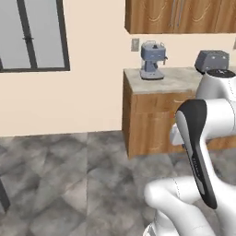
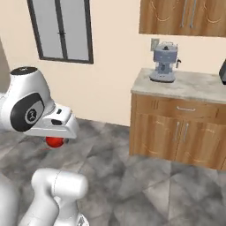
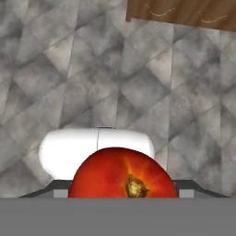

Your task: Pick tomato from the fridge and place it on the plate on the counter.

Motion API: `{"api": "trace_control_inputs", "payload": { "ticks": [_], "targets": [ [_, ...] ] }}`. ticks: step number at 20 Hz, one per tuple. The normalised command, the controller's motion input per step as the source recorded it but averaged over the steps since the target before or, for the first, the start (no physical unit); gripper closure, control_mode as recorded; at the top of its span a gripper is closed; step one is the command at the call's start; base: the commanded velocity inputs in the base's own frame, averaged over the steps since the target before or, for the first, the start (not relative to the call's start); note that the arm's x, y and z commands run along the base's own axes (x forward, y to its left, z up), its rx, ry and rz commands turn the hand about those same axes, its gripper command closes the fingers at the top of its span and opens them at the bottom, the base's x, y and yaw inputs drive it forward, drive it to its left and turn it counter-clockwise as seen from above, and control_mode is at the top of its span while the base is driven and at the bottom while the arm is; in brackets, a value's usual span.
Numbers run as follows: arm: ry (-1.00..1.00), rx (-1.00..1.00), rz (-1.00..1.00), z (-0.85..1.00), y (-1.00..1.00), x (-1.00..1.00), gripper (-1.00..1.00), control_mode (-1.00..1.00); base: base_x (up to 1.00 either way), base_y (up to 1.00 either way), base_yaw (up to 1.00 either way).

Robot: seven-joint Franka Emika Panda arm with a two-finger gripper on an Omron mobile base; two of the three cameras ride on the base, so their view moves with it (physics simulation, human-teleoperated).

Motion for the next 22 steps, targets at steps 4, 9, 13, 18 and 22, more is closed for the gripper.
{"api": "trace_control_inputs", "payload": {
  "ticks": [4, 9, 13, 18, 22],
  "targets": [
    [0.0, 0.0, 0.0, 0.0, 0.0, 0.0, 1.0, 1.0, -0.25, 0.0, -0.89],
    [0.0, 0.0, 0.0, 0.0, 0.0, 0.0, 1.0, 1.0, -0.21, 0.0, -0.91],
    [0.0, 0.0, 0.0, 0.0, 0.0, 0.0, 1.0, 1.0, -0.1, 0.0, -0.88],
    [0.0, 0.0, 0.0, 0.0, 0.0, 0.0, 1.0, 1.0, 0.0, 0.0, -0.84],
    [0.0, 0.0, 0.0, 0.0, 0.0, 0.0, 1.0, 1.0, 0.0, 0.02, -0.79]
  ]
}}
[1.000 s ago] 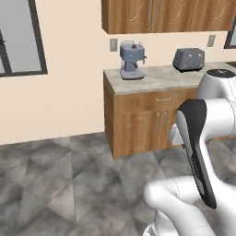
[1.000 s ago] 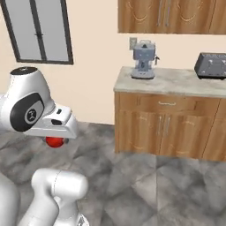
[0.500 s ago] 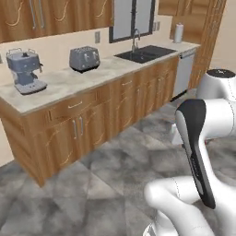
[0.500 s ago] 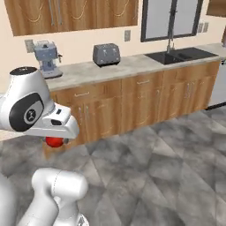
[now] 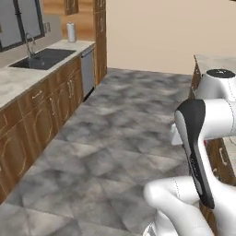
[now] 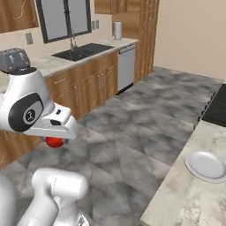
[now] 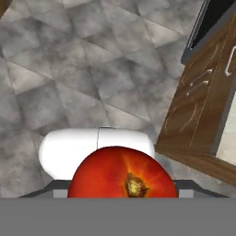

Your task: Pick tomato from the fridge and place it on the plate on the counter.

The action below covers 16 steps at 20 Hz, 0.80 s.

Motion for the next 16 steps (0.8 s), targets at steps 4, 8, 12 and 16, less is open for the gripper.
{"api": "trace_control_inputs", "payload": {
  "ticks": [4, 8, 12, 16],
  "targets": [
    [0.0, 0.0, 0.0, 0.0, 0.0, 0.0, 1.0, 1.0, 0.03, 0.04, -0.71],
    [0.0, 0.0, 0.0, 0.0, 0.0, 0.0, 1.0, 1.0, 0.11, 0.19, -0.67],
    [0.0, 0.0, 0.0, 0.0, 0.0, 0.0, 1.0, 1.0, 0.27, 0.53, -0.61],
    [0.0, 0.0, 0.0, 0.0, 0.0, 0.0, 1.0, 1.0, 0.38, 0.75, -0.64]
  ]
}}
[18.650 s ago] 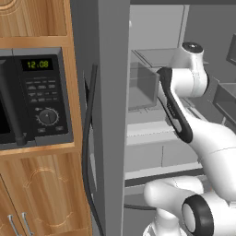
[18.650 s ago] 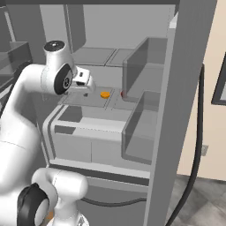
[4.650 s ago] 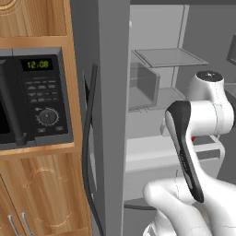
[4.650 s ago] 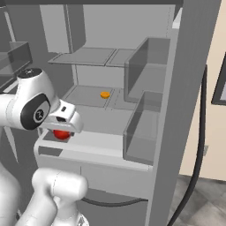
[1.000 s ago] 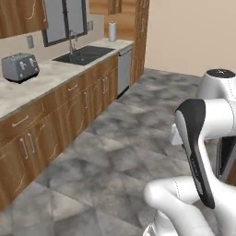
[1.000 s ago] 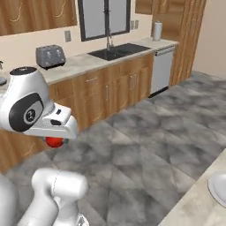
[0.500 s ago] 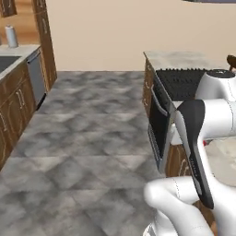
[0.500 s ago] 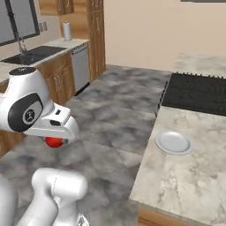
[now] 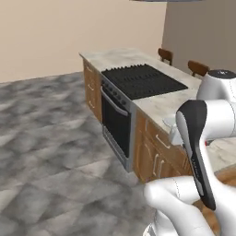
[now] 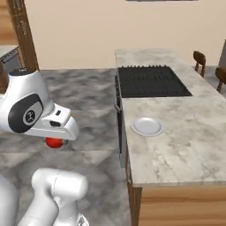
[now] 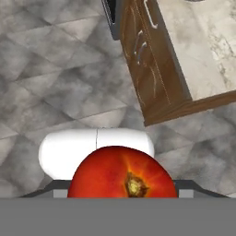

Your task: Pick tomato from the fridge and place it on the plate on the counter.

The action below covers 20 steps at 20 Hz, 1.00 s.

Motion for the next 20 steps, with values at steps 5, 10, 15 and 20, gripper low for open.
{"api": "trace_control_inputs", "payload": {
  "ticks": [5, 10, 15, 20],
  "targets": [
    [0.0, 0.0, 0.0, 0.0, 0.0, 0.0, 1.0, 1.0, 0.41, 0.79, -0.68],
    [0.0, 0.0, 0.0, 0.0, 0.0, 0.0, 1.0, 1.0, 0.4, 0.7, -0.73],
    [0.0, 0.0, 0.0, 0.0, 0.0, 0.0, 1.0, 1.0, 0.42, 0.81, -0.7],
    [0.0, 0.0, 0.0, 0.0, 0.0, 0.0, 1.0, 1.0, 0.46, 0.94, -0.66]
  ]
}}
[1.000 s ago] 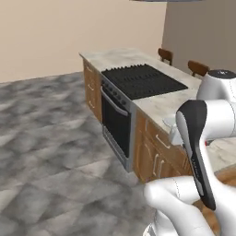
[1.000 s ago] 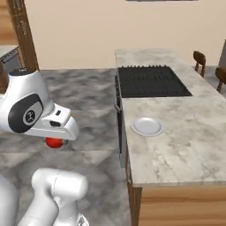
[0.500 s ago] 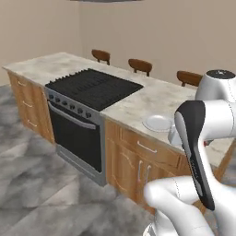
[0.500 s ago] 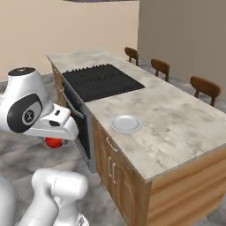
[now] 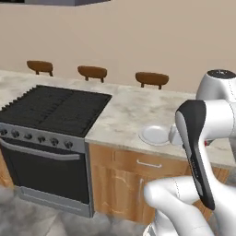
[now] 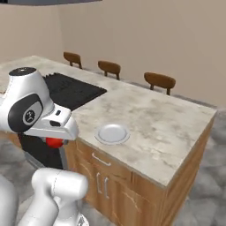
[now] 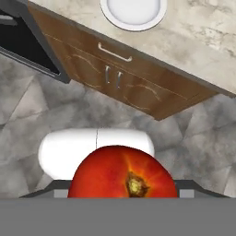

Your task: Pick tomato from the fridge and place it on the plate on the counter.

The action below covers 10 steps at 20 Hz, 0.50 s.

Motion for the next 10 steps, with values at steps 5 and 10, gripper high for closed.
{"api": "trace_control_inputs", "payload": {
  "ticks": [5, 10],
  "targets": [
    [0.0, 0.0, 0.0, 0.0, 0.0, 0.0, 1.0, 1.0, 0.04, 1.0, -0.53],
    [0.0, 0.0, 0.0, 0.0, 0.0, 0.0, 1.0, 1.0, 0.07, 0.78, -0.54]
  ]
}}
